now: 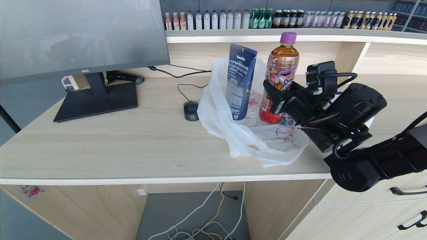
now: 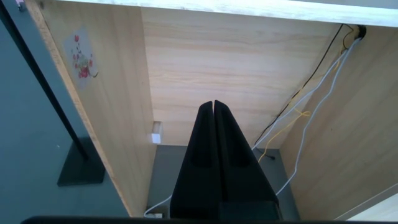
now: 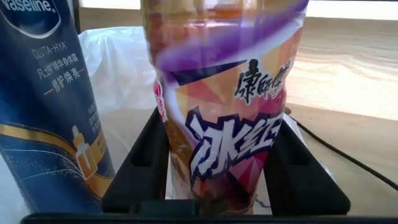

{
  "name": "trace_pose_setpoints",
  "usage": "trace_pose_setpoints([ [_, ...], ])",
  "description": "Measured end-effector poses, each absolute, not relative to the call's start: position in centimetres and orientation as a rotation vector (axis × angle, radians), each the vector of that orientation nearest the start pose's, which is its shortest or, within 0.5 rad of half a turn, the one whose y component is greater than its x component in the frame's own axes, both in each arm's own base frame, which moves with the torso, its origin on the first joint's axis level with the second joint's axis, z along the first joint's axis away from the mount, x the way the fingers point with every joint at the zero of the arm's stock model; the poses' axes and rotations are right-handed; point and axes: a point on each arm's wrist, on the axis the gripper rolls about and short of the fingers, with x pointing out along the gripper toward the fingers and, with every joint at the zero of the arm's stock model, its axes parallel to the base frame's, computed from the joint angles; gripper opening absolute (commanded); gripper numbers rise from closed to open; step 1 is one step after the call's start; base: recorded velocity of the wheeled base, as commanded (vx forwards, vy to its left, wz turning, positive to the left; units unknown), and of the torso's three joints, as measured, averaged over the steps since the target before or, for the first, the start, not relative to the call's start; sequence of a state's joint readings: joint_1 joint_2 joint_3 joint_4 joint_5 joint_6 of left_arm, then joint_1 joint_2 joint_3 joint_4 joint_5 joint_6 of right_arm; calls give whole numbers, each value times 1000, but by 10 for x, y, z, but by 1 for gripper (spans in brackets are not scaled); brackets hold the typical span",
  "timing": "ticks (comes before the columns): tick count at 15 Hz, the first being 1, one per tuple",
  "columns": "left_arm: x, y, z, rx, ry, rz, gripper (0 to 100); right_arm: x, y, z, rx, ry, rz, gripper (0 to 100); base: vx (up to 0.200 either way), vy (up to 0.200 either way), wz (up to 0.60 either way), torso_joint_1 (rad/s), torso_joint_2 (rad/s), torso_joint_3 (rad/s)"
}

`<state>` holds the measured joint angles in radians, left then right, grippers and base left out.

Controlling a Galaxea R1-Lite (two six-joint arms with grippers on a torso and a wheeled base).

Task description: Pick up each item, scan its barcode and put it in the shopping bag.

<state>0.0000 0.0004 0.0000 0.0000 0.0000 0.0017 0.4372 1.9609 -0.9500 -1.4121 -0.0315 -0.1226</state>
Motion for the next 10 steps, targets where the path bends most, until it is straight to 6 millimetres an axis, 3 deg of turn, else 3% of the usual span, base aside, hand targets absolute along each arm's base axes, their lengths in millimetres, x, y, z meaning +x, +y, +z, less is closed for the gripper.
trace_pose_setpoints([
  [10, -23, 0, 75, 2, 0, 0, 0, 329, 156, 196, -24, -363, 388, 0, 0, 0, 0, 0, 0, 0],
])
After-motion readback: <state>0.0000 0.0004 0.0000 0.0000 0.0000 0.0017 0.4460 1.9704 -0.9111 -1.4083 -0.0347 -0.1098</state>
